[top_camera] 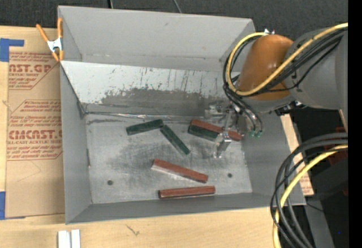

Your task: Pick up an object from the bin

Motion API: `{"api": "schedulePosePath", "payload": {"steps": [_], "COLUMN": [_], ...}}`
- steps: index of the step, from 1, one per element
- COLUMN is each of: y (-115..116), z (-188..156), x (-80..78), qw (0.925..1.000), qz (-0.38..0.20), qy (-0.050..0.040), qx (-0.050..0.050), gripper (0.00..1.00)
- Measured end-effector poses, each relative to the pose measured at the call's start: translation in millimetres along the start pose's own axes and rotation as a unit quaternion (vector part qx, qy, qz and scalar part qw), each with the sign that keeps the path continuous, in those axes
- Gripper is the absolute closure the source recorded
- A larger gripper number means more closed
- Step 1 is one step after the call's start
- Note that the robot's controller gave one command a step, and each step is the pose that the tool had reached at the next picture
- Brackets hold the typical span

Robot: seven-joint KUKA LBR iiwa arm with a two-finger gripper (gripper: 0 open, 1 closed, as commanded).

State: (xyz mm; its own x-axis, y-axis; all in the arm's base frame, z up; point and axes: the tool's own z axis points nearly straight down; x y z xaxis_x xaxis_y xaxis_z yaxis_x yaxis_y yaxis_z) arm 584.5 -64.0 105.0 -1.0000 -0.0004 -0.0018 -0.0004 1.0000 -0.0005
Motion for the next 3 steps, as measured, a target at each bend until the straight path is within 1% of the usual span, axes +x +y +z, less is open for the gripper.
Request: {"api": "schedulePosePath", "payload": {"steps": [1,2,3], "y": [6.1,6.2,-7.1], "z": [30.7,30.7,-113.8], "x": [4.0,4.0,4.9], "qw": [1.0,1.0,0.9994], "qz": [-0.003,-0.003,0.034], "qy": [-0.0013,-0.0013,-0.001], "qx": [0.001,0.001,0.0], "gripper": [1.0,1.0,1.0]}}
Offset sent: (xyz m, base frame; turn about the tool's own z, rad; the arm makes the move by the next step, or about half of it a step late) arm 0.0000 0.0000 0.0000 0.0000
